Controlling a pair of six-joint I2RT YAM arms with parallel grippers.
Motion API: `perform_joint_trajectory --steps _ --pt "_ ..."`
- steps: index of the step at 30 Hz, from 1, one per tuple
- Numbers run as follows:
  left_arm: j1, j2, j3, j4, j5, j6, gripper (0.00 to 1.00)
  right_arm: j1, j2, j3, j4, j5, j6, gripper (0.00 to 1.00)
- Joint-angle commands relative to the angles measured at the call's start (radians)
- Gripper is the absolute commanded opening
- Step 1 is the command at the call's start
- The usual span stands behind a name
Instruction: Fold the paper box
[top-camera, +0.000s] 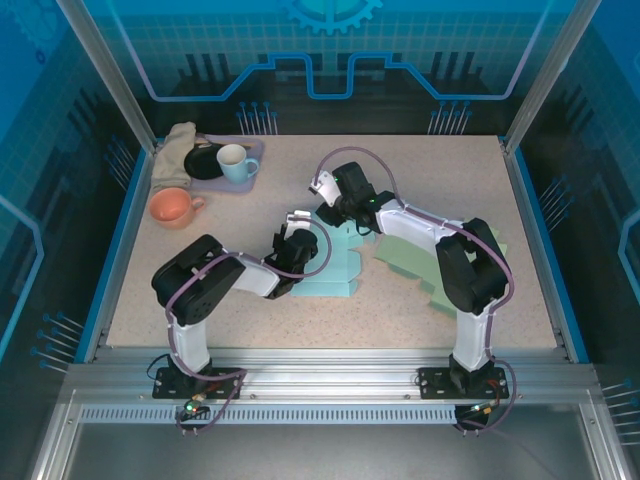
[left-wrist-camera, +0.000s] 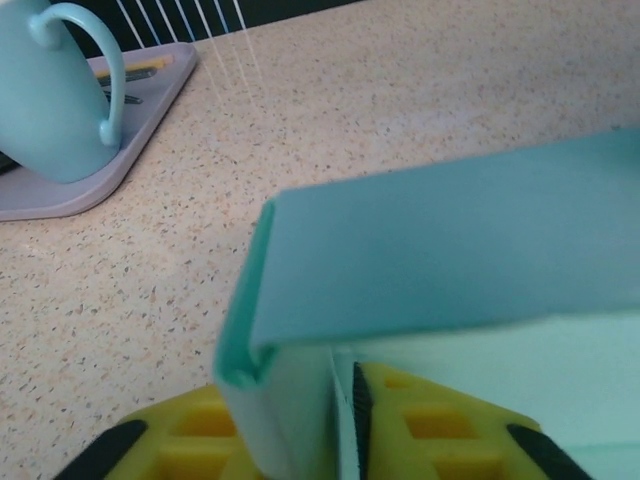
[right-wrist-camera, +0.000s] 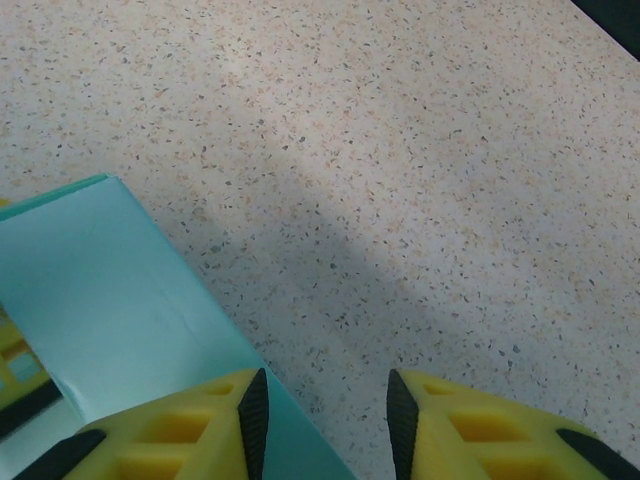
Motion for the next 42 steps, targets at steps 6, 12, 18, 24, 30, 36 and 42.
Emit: perform_joint_trajectory --steps 6,12,18,24,30,36,42 --pt "0.024 -0.076 -0.028 -0.046 0.066 -0.042 0.3 0.005 0.049 -0.03 -0.078 0.004 0.009 0.39" --pt "0.044 -0.045 0.002 -0.071 0.075 -0.076 0.16 0.019 0.036 -0.033 -0.078 0.003 0.019 0.39" --pt "0.044 -0.025 0.014 -0.071 0.074 -0.079 0.05 0.037 -0.008 -0.04 -0.064 0.023 0.075 0.39" --pt "0.044 -0.009 0.016 -0.061 0.07 -0.076 0.02 0.05 -0.105 -0.054 -0.068 0.112 0.213 0.4" --pt "0.044 -0.003 0.018 -0.055 0.072 -0.071 0.01 0.048 -0.195 -0.105 -0.071 0.207 0.445 0.43" --pt "0.043 -0.002 0.009 -0.034 0.075 -0.063 0.01 0.006 -0.188 -0.113 -0.08 0.138 0.655 0.48" --pt "0.041 0.0 0.005 -0.025 0.073 -0.062 0.01 -0.039 -0.174 -0.169 -0.023 0.084 0.822 0.49"
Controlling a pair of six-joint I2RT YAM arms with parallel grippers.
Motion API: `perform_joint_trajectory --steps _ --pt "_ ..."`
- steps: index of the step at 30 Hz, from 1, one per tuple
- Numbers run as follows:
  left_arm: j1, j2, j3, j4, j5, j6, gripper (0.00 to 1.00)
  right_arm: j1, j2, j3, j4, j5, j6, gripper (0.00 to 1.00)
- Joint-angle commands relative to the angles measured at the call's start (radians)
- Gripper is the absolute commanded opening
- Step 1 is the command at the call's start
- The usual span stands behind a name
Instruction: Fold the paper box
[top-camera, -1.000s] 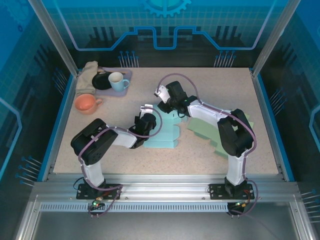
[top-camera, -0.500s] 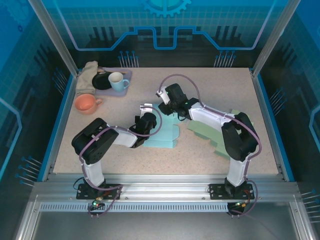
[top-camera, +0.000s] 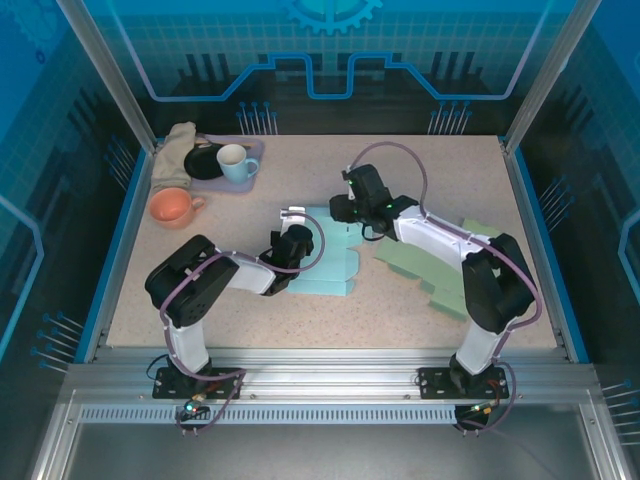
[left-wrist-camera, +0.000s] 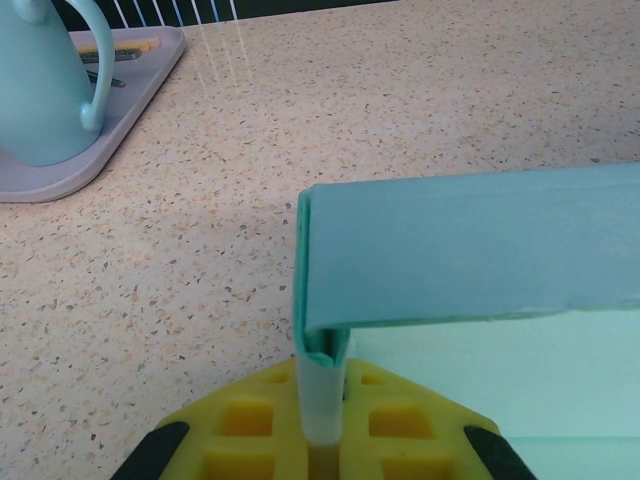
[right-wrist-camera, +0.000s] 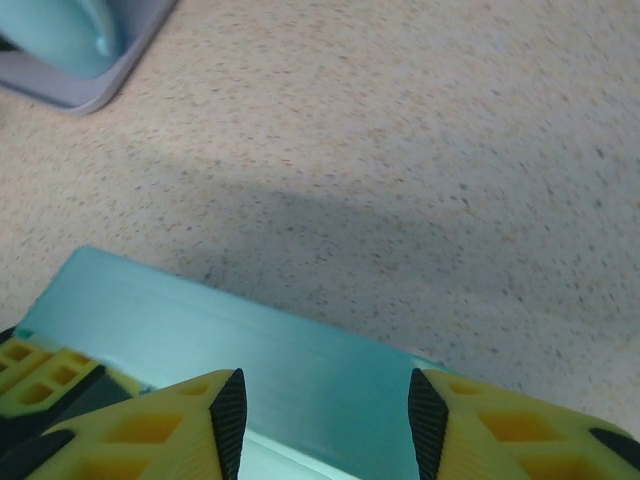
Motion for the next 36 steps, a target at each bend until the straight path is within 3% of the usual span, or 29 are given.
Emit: perform_joint_trajectory --steps 1,13,22,31,36 --pt "0.005 0.024 0.0 -0.009 0.004 0.023 0.01 -0.018 0.004 -0.051 0.037 -0.012 0.146 0.49" --pt "0.003 0.028 0.004 -0.008 0.004 0.026 0.01 -0.04 0.011 -0.117 0.107 -0.116 0.274 0.49" --pt "0.001 0.032 0.007 -0.009 0.007 0.037 0.01 -0.041 0.016 -0.177 0.323 -0.333 0.383 0.47" --pt "0.0 0.031 0.008 -0.011 0.004 0.035 0.02 -0.044 -0.055 -0.346 0.646 -0.341 0.403 0.46" --pt "0.0 0.035 0.027 -0.045 -0.01 0.022 0.02 -0.042 -0.094 -0.367 0.545 -0.267 0.333 0.47"
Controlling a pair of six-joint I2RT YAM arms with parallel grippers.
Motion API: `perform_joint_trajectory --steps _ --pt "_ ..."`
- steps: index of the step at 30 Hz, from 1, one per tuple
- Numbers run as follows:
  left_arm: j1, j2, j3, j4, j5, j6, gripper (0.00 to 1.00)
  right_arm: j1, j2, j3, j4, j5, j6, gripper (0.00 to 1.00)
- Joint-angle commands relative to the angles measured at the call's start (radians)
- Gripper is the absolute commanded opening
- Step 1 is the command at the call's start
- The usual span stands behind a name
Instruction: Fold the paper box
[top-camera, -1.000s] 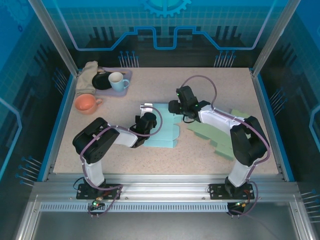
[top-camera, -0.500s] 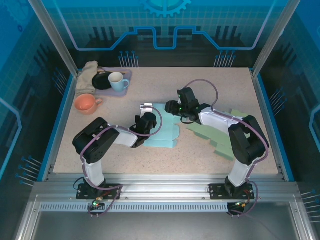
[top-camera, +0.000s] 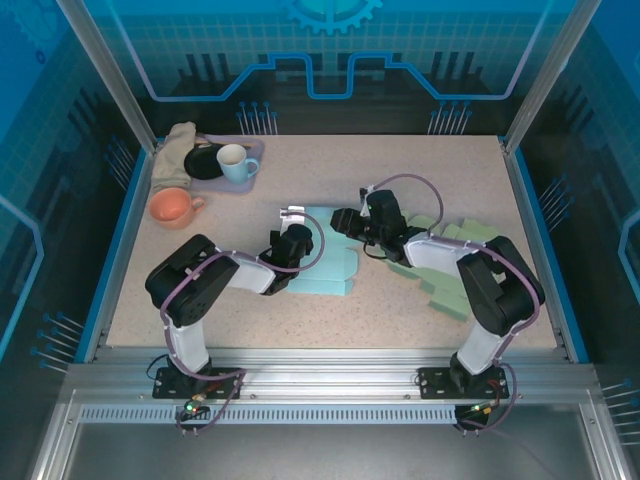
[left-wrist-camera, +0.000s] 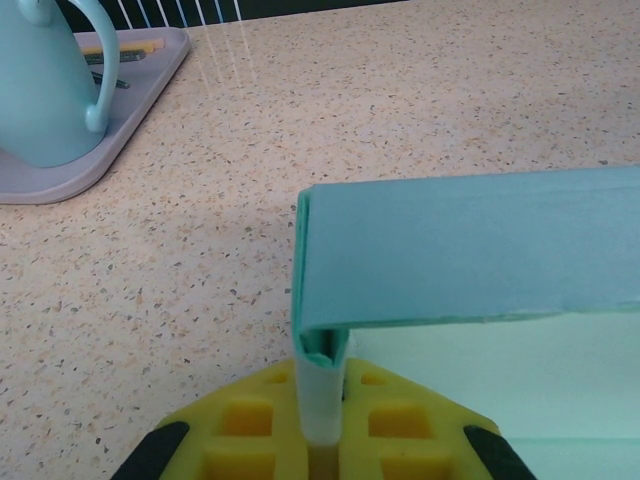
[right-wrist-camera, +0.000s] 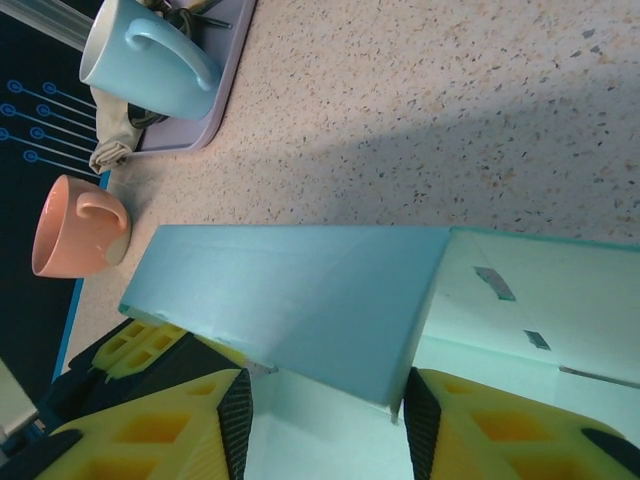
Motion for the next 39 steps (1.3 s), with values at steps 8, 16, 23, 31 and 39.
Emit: perform_joint_trajectory --steps 8,16,23,31,39 --pt "-0.001 0.029 0.022 -0.046 -0.011 0.013 0.02 0.039 -0.087 -0.088 -0.137 0.237 -0.19 0.48" --pt "0.001 0.029 0.021 -0.048 -0.008 0.011 0.02 0.047 -0.002 -0.104 -0.053 0.26 -0.278 0.5" --pt "0.001 0.03 0.022 -0.045 -0.003 0.018 0.02 0.028 0.055 -0.087 -0.037 0.294 -0.259 0.52" --pt "0.001 0.03 0.022 -0.044 -0.003 0.018 0.03 0.017 0.065 -0.103 -0.041 0.334 -0.226 0.52" --pt "0.001 0.031 0.021 -0.044 -0.002 0.019 0.03 0.017 0.074 -0.102 0.001 0.264 -0.233 0.51"
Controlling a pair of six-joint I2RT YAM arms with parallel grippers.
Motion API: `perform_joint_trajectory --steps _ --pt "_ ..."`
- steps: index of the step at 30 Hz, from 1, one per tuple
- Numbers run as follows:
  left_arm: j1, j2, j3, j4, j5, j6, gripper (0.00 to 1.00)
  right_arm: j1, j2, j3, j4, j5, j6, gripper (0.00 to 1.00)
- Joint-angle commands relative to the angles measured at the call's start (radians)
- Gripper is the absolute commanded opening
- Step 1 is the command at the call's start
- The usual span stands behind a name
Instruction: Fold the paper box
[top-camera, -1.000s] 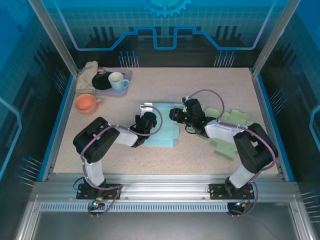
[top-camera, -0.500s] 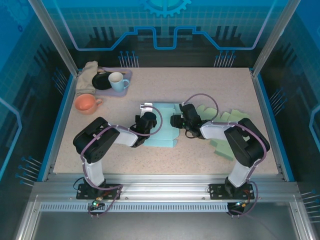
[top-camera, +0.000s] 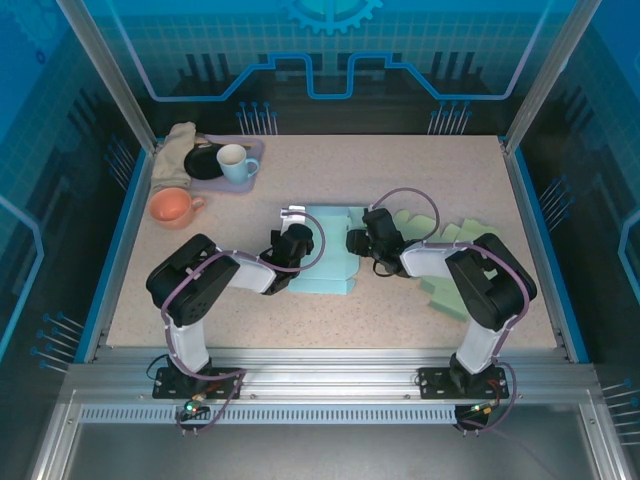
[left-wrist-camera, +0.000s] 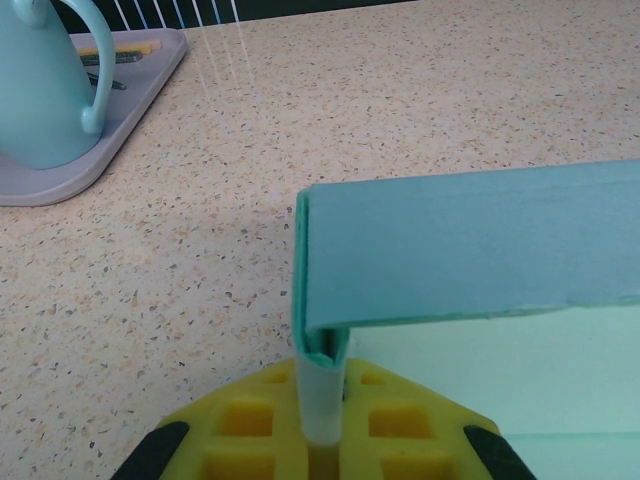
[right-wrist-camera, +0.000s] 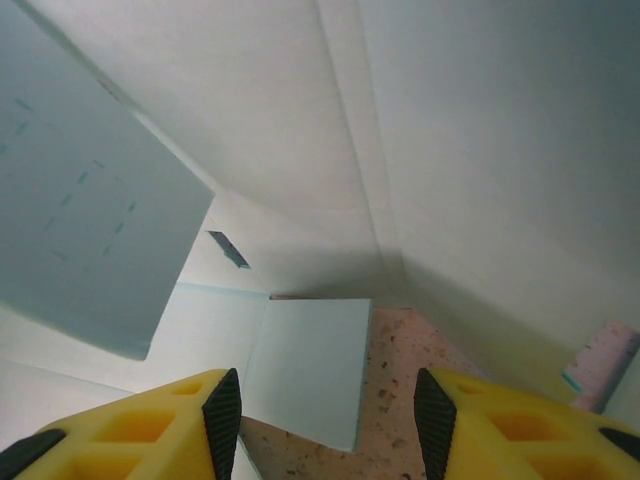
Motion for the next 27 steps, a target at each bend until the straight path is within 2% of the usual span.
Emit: perform_joint_trajectory --steps 1,6,19,27 --pt "0.001 0.026 0.018 -0.045 -0.003 0.02 0.03 -0.005 0.022 -0.009 0.082 -0.077 0.0 0.5" --pt "0.001 0.026 0.018 -0.046 -0.002 0.019 0.03 0.022 0.022 -0.011 0.172 -0.18 -0.035 0.47" --pt "0.002 0.026 0.021 -0.049 -0.002 0.02 0.03 0.082 0.104 0.039 0.196 -0.164 -0.051 0.46" --pt "0.006 0.022 0.007 -0.029 0.003 0.027 0.02 0.092 -0.082 0.015 0.053 -0.11 -0.183 0.47"
